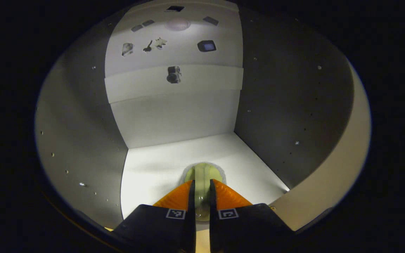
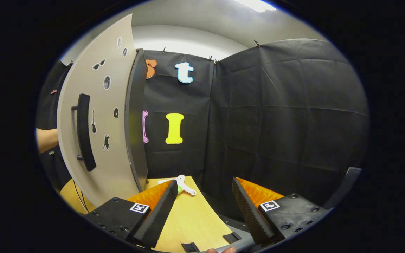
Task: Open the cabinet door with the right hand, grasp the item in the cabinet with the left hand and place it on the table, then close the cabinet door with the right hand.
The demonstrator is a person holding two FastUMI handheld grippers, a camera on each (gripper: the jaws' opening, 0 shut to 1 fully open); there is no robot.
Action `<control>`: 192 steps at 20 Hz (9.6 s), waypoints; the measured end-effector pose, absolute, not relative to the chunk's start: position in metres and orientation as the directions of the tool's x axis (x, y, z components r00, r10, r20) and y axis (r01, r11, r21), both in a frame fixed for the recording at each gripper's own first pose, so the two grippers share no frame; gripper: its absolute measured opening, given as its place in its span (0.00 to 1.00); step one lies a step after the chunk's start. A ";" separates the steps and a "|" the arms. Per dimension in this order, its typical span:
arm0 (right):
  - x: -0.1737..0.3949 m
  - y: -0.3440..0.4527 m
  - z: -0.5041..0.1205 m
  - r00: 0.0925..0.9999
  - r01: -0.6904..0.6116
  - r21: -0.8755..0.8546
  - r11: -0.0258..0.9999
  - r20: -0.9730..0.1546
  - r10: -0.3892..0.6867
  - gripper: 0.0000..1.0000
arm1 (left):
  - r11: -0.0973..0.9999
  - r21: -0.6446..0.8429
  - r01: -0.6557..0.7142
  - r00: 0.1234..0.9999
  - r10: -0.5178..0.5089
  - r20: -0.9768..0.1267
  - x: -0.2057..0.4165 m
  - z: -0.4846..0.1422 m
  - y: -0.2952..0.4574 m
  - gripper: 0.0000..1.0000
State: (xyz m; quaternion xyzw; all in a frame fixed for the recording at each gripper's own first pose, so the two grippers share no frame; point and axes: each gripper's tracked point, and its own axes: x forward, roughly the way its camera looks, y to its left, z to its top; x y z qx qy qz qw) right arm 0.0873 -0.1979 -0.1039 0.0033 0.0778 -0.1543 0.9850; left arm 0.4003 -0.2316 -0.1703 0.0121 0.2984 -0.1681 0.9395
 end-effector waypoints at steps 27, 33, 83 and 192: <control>0.085 -0.128 -0.050 0.967 0.254 0.018 0.967 -0.003 -0.254 0.98 | 0.954 -0.066 0.294 0.853 -0.293 -0.432 0.160 -0.243 -0.175 0.19; 0.078 -0.130 -0.043 0.966 0.256 0.000 0.967 0.016 -0.256 0.98 | 0.964 -0.020 0.264 0.846 -0.242 -0.476 0.127 -0.334 -0.179 0.19; 0.120 -0.107 -0.037 0.989 0.144 -0.013 0.989 0.016 -0.144 0.98 | 0.979 -0.043 0.197 0.895 -0.198 -0.399 0.054 -0.288 -0.177 0.98; 0.335 0.321 -0.056 0.967 -0.253 0.084 0.964 -0.022 0.256 0.97 | 0.992 -0.086 -0.094 0.978 0.076 -0.196 0.005 -0.123 0.116 0.98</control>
